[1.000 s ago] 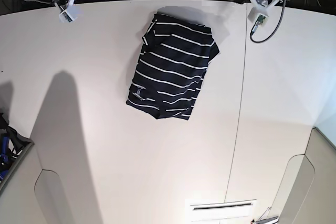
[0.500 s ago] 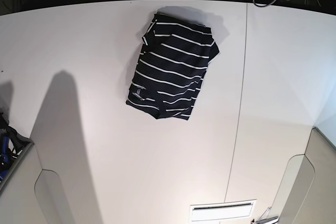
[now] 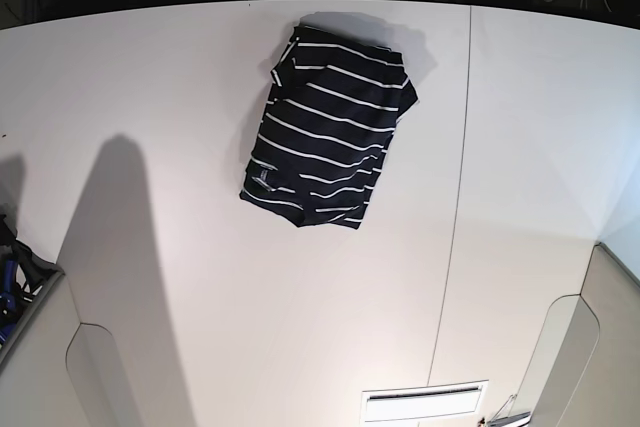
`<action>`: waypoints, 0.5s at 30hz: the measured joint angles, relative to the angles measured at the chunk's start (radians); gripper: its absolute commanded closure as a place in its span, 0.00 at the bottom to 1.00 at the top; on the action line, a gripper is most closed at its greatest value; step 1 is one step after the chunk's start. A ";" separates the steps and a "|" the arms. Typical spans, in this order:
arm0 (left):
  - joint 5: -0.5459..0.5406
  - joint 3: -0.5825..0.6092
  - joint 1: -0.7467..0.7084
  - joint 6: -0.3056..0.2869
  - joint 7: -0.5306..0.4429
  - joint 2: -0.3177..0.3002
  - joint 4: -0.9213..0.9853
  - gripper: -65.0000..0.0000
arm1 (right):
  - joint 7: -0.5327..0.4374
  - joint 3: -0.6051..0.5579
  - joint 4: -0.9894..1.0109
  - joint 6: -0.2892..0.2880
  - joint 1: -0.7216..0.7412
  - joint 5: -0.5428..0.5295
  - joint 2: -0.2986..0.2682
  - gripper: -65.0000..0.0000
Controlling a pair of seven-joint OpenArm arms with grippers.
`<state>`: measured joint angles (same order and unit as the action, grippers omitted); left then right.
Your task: Fold the T-shirt properly
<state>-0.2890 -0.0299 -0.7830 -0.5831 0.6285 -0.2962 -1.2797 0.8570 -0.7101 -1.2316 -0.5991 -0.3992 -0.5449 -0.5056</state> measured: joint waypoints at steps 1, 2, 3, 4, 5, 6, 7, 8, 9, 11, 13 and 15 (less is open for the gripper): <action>0.004 0.029 0.020 -0.001 0.001 0.000 0.023 0.73 | -0.027 -0.025 0.023 0.000 0.014 0.002 0.005 1.00; 0.002 0.057 0.044 0.002 -0.001 0.000 0.048 0.73 | -0.038 -0.047 0.042 0.000 0.029 0.010 0.011 1.00; 0.000 0.083 0.072 0.012 -0.001 0.001 0.074 0.73 | -0.045 -0.062 0.061 0.000 0.038 0.034 0.020 0.96; 0.000 0.107 0.101 0.033 -0.002 0.003 0.100 0.73 | -0.063 -0.071 0.077 0.002 0.046 0.052 0.026 0.88; -0.004 0.131 0.133 0.060 -0.011 0.003 0.130 0.73 | -0.095 -0.074 0.090 0.003 0.048 0.057 0.028 0.79; 0.007 0.151 0.164 0.089 -0.024 0.003 0.164 0.73 | -0.130 -0.075 0.099 0.003 0.050 0.059 0.029 0.68; 0.023 0.169 0.195 0.111 -0.027 0.002 0.201 0.73 | -0.165 -0.075 0.107 0.003 0.050 0.070 0.030 0.57; 0.036 0.184 0.224 0.130 -0.032 0.002 0.241 0.73 | -0.200 -0.075 0.116 0.003 0.050 0.085 0.030 0.47; 0.039 0.202 0.252 0.142 -0.032 -0.001 0.279 0.73 | -0.236 -0.075 0.125 0.003 0.051 0.108 0.032 0.40; 0.039 0.235 0.300 0.165 -0.035 0.000 0.350 0.73 | -0.241 -0.074 0.140 0.003 0.058 0.148 0.041 0.34; 0.041 0.260 0.345 0.186 -0.035 0.009 0.411 0.73 | -0.240 -0.073 0.155 0.004 0.062 0.203 0.055 0.34; 0.037 0.275 0.380 0.187 -0.035 0.020 0.449 0.73 | -0.240 -0.067 0.167 0.005 0.065 0.242 0.069 0.34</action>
<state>-0.2516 0.2447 -0.4026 -0.3965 0.5934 -0.2760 -0.8310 0.6167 -0.7769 -1.0645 -0.5945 -0.3344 -0.3031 -0.4362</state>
